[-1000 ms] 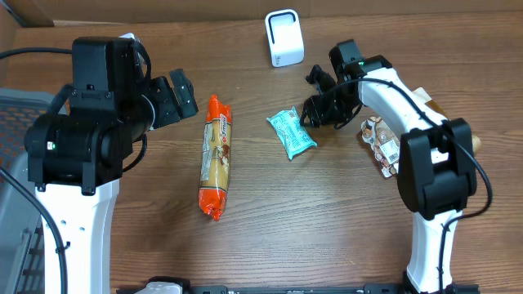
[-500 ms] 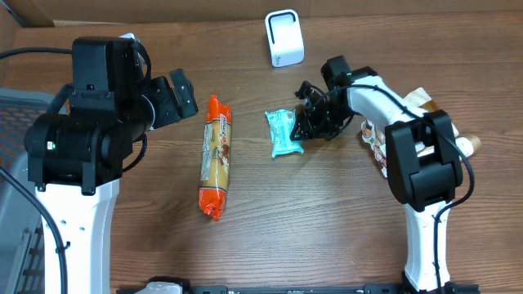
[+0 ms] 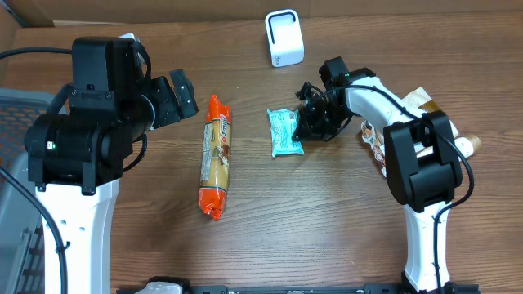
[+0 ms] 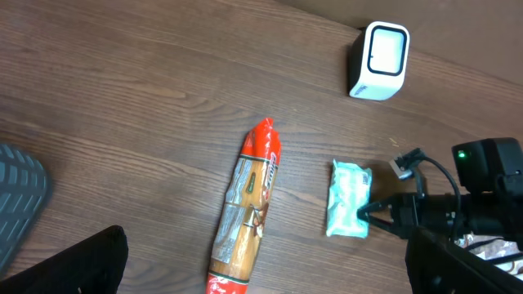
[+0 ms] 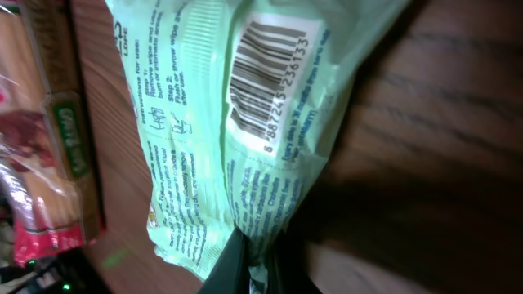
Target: Scan the item barcode
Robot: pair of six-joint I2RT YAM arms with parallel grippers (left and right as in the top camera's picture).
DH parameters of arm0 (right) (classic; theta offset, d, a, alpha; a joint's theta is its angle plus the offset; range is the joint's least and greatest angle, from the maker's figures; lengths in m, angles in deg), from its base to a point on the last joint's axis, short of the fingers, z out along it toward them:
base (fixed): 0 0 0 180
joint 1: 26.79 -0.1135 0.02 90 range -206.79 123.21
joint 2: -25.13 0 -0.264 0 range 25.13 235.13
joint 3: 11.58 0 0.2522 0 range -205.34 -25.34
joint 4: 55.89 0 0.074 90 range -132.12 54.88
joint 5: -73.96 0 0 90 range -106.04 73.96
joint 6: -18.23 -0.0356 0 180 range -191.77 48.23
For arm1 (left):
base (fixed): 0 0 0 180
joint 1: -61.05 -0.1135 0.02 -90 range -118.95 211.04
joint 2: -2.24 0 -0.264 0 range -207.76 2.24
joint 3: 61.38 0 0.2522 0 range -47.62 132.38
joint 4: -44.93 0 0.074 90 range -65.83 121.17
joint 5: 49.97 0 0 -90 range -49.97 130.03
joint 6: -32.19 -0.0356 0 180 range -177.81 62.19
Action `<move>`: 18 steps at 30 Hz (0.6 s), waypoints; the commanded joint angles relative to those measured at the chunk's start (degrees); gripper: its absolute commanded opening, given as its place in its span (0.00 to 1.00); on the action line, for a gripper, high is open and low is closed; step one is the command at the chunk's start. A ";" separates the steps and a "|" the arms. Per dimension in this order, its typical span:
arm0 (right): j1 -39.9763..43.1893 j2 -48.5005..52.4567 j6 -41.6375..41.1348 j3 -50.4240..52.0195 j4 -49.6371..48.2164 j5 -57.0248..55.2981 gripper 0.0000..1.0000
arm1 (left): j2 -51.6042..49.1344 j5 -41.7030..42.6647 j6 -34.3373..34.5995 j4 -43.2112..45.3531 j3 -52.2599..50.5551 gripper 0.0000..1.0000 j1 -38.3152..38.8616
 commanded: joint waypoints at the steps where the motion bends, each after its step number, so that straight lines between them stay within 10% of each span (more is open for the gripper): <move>1: -0.28 -6.60 -1.36 -1.88 1.90 -11.72 0.04 | -0.09 -0.31 0.37 0.07 0.90 1.00 -0.22; 10: -14.23 -14.78 -22.08 -1.79 19.12 -69.31 0.04 | -0.09 -0.31 0.37 0.07 0.90 1.00 -0.22; 18: -21.59 -9.84 -28.20 -1.60 25.86 -73.46 0.04 | -0.09 -0.31 0.37 0.07 0.90 1.00 -0.22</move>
